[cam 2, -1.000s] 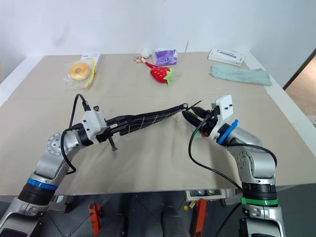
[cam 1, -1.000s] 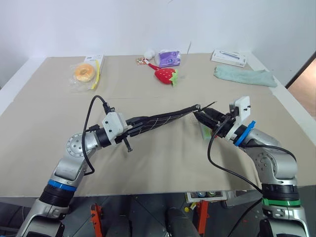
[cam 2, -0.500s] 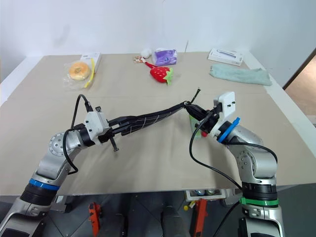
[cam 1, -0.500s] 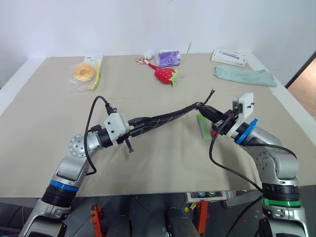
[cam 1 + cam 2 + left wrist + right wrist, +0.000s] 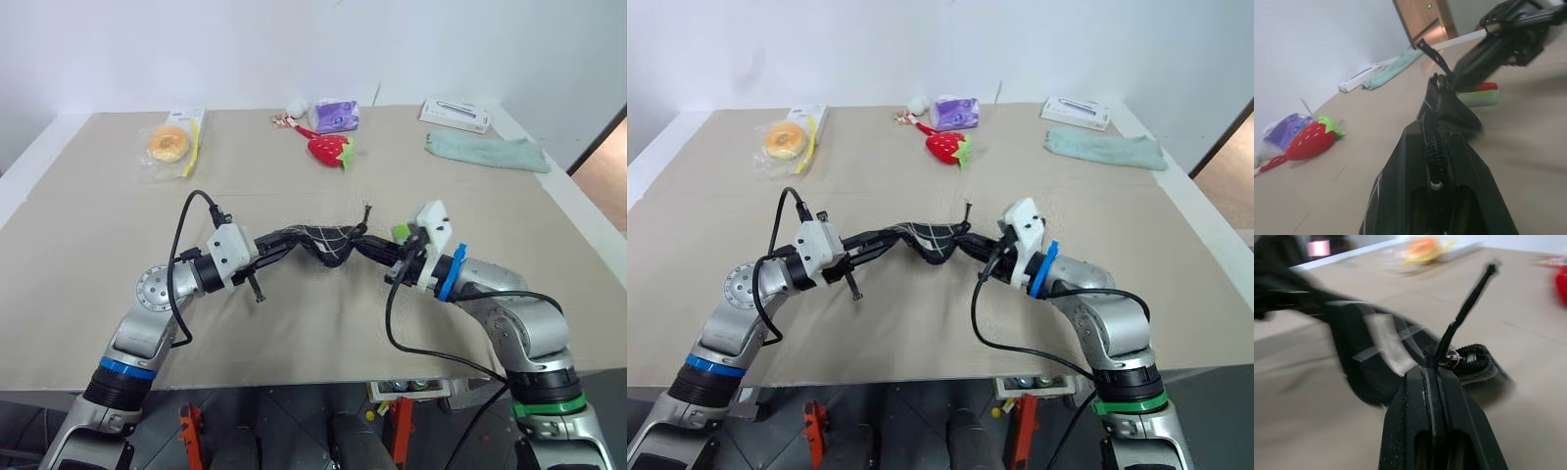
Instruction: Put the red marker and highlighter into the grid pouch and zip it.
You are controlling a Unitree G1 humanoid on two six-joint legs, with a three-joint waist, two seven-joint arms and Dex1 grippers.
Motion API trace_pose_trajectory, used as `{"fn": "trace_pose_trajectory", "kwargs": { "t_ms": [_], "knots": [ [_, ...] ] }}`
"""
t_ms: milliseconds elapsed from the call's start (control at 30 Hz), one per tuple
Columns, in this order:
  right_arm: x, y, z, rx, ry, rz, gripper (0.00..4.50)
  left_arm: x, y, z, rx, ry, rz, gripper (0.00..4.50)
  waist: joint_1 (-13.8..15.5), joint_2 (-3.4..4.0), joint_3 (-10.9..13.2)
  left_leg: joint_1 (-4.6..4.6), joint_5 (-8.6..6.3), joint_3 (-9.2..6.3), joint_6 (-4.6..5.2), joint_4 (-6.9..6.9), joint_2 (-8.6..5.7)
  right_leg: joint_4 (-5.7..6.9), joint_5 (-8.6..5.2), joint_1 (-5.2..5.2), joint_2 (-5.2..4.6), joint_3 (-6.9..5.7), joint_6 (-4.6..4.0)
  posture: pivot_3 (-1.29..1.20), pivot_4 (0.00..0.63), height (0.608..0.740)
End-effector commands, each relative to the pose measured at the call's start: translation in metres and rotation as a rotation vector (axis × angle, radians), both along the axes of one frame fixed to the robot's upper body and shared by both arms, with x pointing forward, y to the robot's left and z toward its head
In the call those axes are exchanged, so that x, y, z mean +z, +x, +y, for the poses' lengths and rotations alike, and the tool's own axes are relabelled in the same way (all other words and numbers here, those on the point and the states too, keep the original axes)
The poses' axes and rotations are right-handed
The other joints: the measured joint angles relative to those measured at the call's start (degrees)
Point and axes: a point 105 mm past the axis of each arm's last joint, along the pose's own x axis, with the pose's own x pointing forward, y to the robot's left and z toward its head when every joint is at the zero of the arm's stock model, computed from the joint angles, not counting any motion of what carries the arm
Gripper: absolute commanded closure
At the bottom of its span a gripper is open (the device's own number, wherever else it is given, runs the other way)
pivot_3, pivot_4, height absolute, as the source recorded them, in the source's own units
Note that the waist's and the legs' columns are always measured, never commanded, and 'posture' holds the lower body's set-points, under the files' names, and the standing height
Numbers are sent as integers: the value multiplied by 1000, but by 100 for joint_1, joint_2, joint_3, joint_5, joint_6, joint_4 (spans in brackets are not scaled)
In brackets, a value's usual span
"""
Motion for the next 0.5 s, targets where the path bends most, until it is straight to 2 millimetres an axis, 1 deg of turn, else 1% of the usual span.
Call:
{"fn": "trace_pose_trajectory", "kwargs": {
  "t_ms": [33, 133, 200, 367, 467, 500],
  "knots": [
    [36, 0, -11, -26, 98, -109, 4464, 17, -3, 1, 2, -44, -51, 4500, 2, 0, 0, 0, 0, 0, 0, 0, 1, 0, 0, 0, 1, -1, 0, 0, 150, 740],
    [45, 3, -20, -63, 167, -126, 4464, 19, -2, 0, 0, -53, -47, 4500, -13, -2, 1, 3, -1, 0, 2, -2, 5, 0, 0, -1, 5, -1, 0, 0, 150, 740],
    [47, 3, -22, -72, 185, -133, 4464, 20, -2, -1, -6, -63, -41, 4500, -13, -2, 1, 3, -2, 0, 3, -2, 5, 0, 0, -1, 6, -1, -1, 0, 150, 740],
    [44, 3, -14, -57, 183, -127, 4464, 23, -1, -3, -16, -100, -11, 4500, -13, -2, 1, 2, -2, 0, 3, -2, 3, 0, 0, -1, 4, 0, 0, 0, 150, 740],
    [43, 4, -10, -51, 186, -117, 4464, 27, 1, -3, -21, -162, 49, 4500, -13, -2, 1, 2, -2, 0, 3, -2, 4, 0, 0, -1, 4, 0, 0, 0, 150, 740],
    [43, 4, -9, -48, 191, -114, 4166, 29, 1, -3, -25, -180, 69, 4500, -13, -2, 1, 2, -2, 0, 3, -2, 4, 0, -1, -1, 4, 0, 0, 0, 150, 740]
  ]
}}
